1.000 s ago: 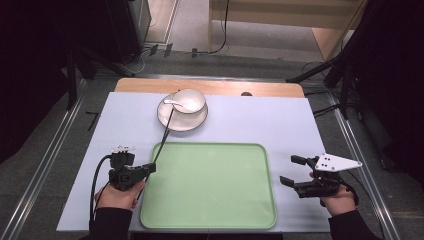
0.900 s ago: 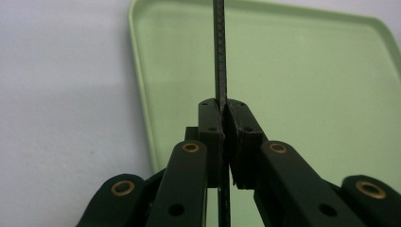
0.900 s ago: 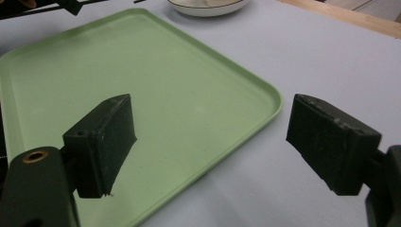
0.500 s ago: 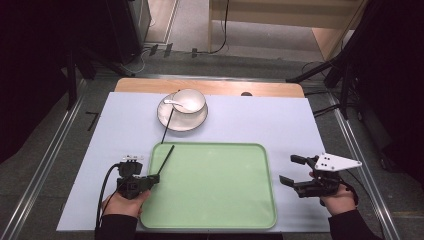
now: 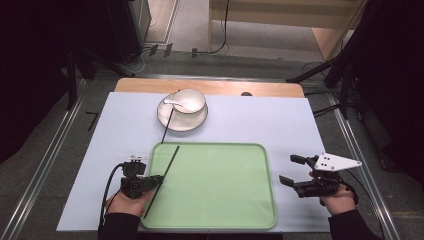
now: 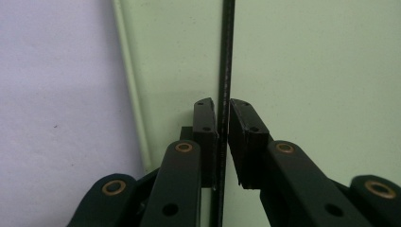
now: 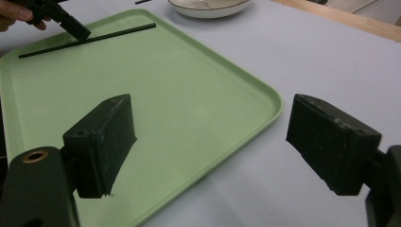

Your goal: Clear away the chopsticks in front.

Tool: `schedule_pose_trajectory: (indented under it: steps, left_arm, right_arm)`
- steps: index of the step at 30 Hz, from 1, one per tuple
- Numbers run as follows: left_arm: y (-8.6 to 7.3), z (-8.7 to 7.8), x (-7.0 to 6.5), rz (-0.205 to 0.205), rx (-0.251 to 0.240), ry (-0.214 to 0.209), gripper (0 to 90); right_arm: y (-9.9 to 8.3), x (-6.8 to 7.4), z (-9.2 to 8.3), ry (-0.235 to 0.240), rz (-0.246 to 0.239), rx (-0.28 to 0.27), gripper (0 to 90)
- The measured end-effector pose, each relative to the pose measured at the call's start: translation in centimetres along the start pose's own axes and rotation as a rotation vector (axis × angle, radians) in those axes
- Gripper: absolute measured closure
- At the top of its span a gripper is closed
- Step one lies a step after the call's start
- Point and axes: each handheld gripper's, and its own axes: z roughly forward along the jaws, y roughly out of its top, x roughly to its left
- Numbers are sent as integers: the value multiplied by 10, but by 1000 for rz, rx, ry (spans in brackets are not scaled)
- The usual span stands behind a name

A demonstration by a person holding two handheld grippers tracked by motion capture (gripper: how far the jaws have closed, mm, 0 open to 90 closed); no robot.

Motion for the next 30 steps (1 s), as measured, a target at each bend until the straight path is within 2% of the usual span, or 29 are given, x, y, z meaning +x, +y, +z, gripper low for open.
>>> schedule_pose_trajectory:
  steps: [4,5,6,7,8,11,12,13,14,15,16,17,18,19,20,23,24,27,30]
  left_arm:
    - [1,0,1,3,7,-21,795]
    - [1,0,1,3,7,-21,774]
    - [2,-1,2,5,6,-47,748]
    - [2,-1,2,5,6,-47,731]
    - [5,-6,1,27,-23,-64,698]
    - [8,-10,2,35,-45,-88,622]
    - [14,-16,3,57,-72,-119,582]
    - [14,-16,3,57,-72,-119,544]
    - [19,-20,4,88,-84,-138,499]
    - [19,-20,4,88,-84,-138,476]
    - [23,-23,8,107,-87,-188,436]
    - [23,-23,8,107,-87,-188,409]
    - [26,-26,11,98,-87,-222,409]
    - [26,-27,13,104,-90,-216,388]
    - [28,-29,15,131,-92,-187,386]
    - [32,-29,19,142,-91,-185,375]
    - [38,-28,23,152,-97,-184,372]
    - [43,-27,26,154,-105,-180,365]
    - [57,-24,31,166,-105,-179,352]
  right_arm:
    - [0,0,0,1,0,0,166]
    - [0,0,0,0,0,0,166]
    - [0,0,0,0,1,-1,166]
    - [0,0,0,0,1,-1,166]
    - [0,0,0,0,0,-2,166]
    - [0,0,-1,-1,0,1,166]
    - [-1,0,-1,-1,1,2,166]
    - [-1,0,-1,-1,1,2,166]
    - [-1,0,-1,-1,2,1,166]
    - [-1,0,-1,-1,2,1,166]
    - [-1,0,-2,-1,6,0,166]
    - [-1,0,-2,-1,6,0,166]
    - [-1,0,-2,-1,6,0,166]
    - [-2,0,-4,-6,11,-7,166]
    - [-2,0,-5,-10,12,-9,166]
    - [-4,1,-8,-16,18,-6,166]
    - [-5,1,-8,-15,19,-6,166]
    - [-6,2,-9,-19,19,-5,166]
    - [-8,3,-13,-26,33,-8,166]
